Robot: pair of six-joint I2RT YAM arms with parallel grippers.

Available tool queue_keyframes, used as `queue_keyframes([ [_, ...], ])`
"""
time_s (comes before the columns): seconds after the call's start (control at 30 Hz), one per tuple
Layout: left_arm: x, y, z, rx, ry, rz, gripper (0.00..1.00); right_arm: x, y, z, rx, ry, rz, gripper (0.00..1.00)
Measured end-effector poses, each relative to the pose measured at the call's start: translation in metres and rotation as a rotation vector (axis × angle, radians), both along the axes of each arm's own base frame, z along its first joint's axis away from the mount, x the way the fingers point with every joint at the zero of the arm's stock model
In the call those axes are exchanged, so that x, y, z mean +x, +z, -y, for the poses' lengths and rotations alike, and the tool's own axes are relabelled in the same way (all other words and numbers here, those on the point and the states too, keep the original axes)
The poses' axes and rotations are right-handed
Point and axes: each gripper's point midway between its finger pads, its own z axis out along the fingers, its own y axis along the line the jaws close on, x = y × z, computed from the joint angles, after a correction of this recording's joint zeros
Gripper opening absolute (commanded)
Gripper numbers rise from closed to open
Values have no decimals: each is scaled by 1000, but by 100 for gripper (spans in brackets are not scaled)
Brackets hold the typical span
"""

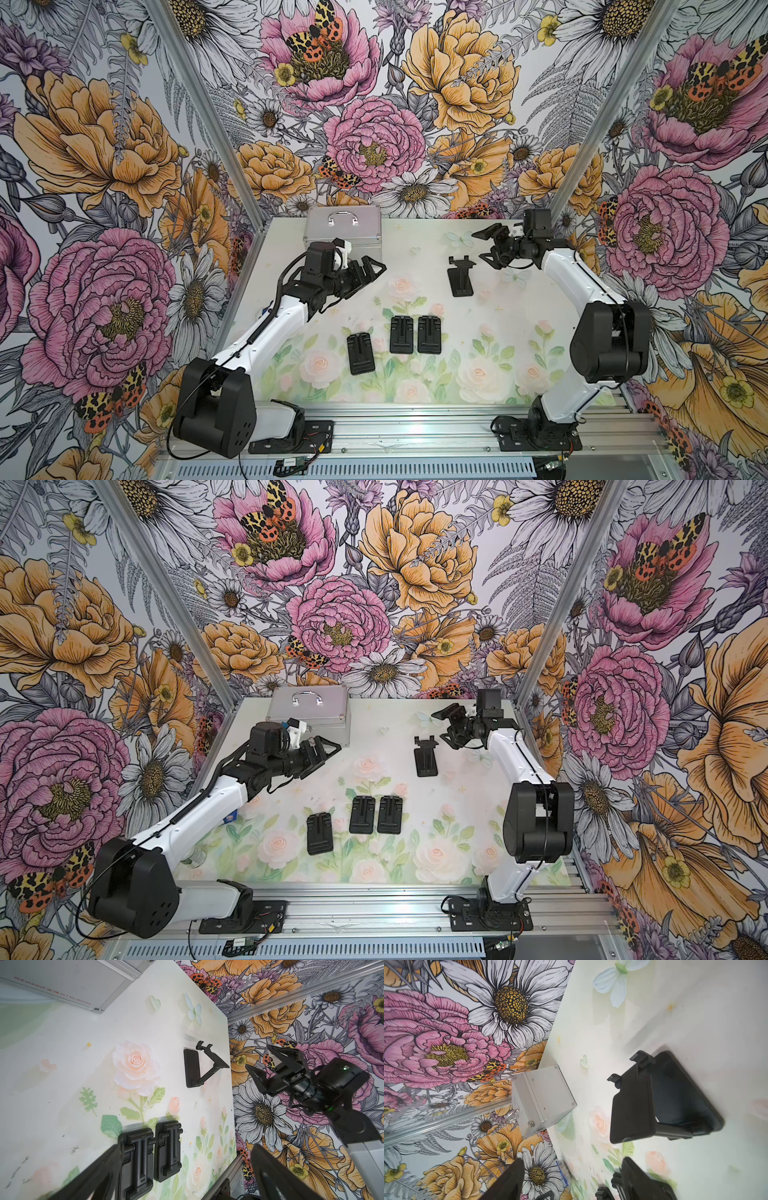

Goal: Open the phone stand
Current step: Place the phone stand at the center of the board, then pick up the phone stand at the center of the board.

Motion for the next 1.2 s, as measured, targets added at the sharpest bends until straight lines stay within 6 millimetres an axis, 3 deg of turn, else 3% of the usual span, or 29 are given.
queue_keyframes([
  [0.13,-11,-1,-4,13,-6,-2,99,-38,8,-29,-193,94,-5,78],
  [0.33,-33,-2,-12,47,-9,0,99,-84,-1,-89,-483,304,-23,77],
  [0.47,-49,-3,-16,75,-19,2,99,-108,-19,-122,-653,424,-53,75],
  [0.6,-67,-8,-20,91,-26,-7,99,-129,-51,-143,-779,517,-115,67],
  [0.87,-94,-23,-29,114,-24,-41,99,-159,-100,-143,-889,567,-257,46],
  [1.2,-109,-31,-34,119,-27,-62,99,-179,-135,-134,-918,566,-348,49],
])
